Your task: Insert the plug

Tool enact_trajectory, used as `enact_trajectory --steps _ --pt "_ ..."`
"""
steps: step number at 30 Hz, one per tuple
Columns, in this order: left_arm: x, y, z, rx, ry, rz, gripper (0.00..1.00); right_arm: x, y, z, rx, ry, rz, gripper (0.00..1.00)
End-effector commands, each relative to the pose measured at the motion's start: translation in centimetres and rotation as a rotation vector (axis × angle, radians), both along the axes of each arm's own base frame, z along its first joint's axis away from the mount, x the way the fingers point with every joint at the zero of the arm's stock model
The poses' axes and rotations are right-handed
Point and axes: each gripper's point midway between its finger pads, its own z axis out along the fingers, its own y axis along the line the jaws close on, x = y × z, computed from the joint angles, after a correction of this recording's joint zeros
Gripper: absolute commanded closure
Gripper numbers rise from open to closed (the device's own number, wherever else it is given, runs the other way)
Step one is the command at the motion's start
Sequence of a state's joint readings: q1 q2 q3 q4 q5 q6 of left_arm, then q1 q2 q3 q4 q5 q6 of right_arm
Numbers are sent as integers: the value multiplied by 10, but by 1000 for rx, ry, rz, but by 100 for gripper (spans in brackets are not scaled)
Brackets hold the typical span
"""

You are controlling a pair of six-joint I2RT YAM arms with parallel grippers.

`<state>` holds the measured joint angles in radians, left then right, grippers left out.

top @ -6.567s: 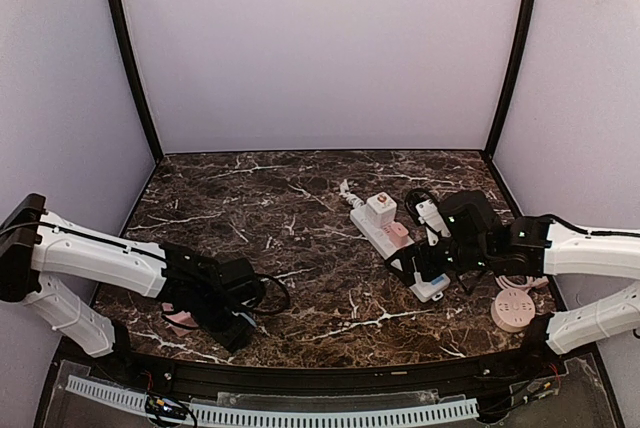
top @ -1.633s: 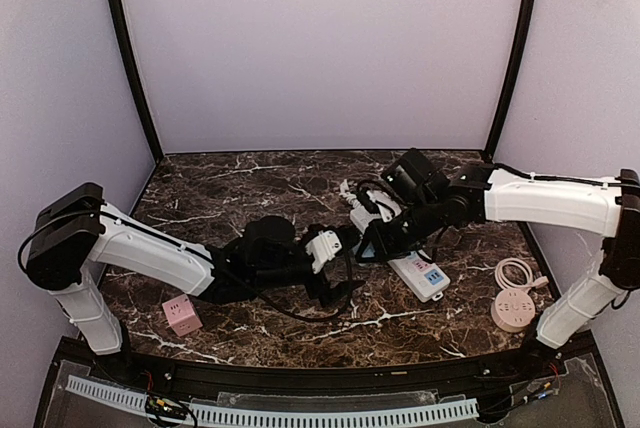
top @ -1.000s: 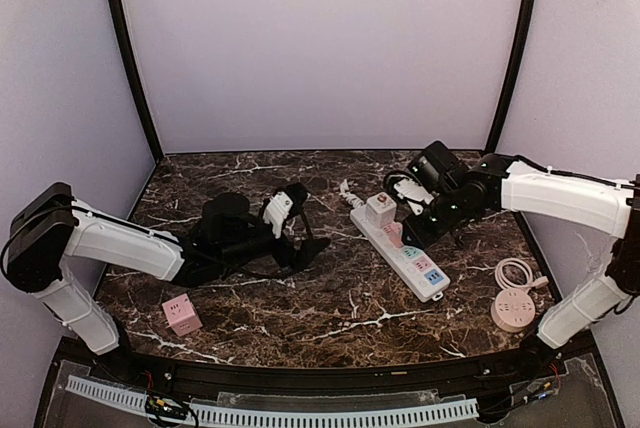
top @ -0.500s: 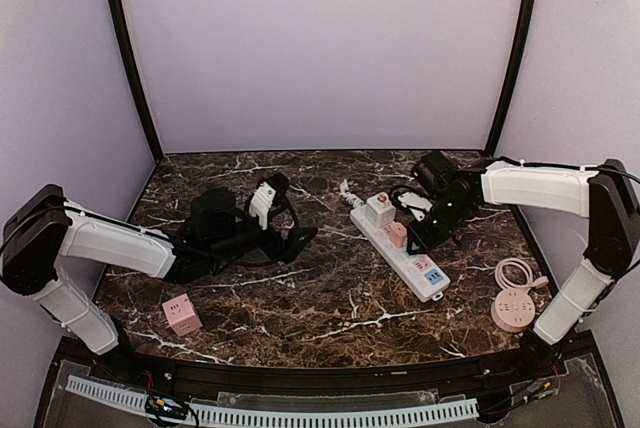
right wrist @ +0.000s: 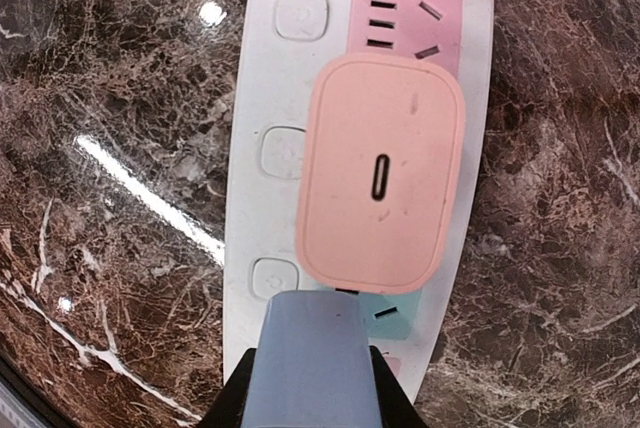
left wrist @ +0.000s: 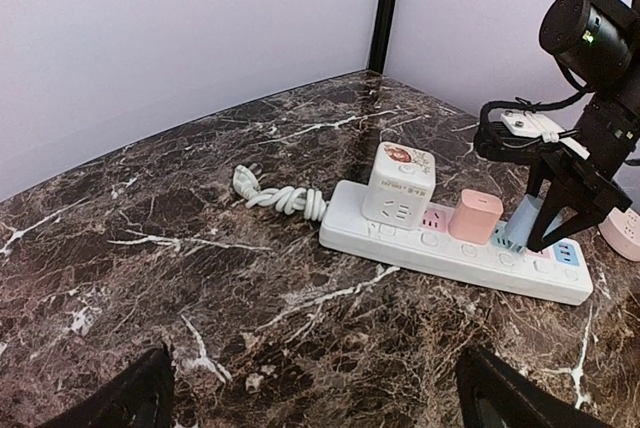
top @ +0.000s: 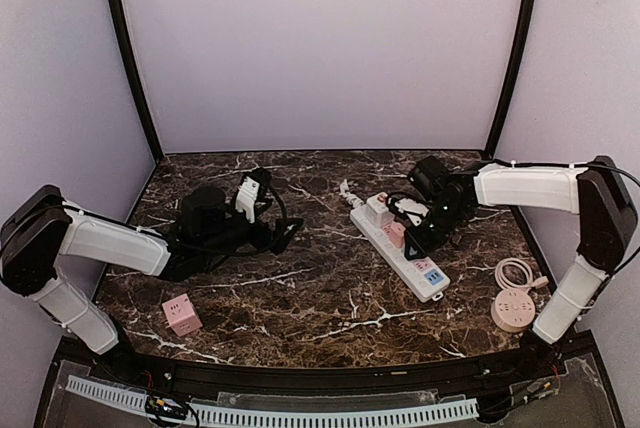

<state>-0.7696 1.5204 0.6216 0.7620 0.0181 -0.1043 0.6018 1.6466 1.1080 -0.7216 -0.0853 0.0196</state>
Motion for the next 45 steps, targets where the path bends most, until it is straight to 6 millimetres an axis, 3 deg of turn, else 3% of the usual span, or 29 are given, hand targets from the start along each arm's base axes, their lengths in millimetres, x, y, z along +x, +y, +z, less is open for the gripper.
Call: enact_trajectory --steps 1,7,15,25,32,45 --pt "-2 4 14 -47 -17 3 2 7 3 -6 -8 -12 0 100" --pt "-1 7 15 -49 -20 11 2 16 0 -4 -33 -34 -18 100" --pt "0 13 16 -48 -23 29 2 14 -8 -11 -75 -16 -30 100" --pt "11 45 18 -56 -45 162 1 10 -12 3 -71 -32 -35 100" --pt "12 48 18 -64 -46 170 2 15 -17 -7 -114 -32 -42 100" --pt "11 46 17 -68 -45 157 2 18 -7 -12 -100 -18 -23 100"
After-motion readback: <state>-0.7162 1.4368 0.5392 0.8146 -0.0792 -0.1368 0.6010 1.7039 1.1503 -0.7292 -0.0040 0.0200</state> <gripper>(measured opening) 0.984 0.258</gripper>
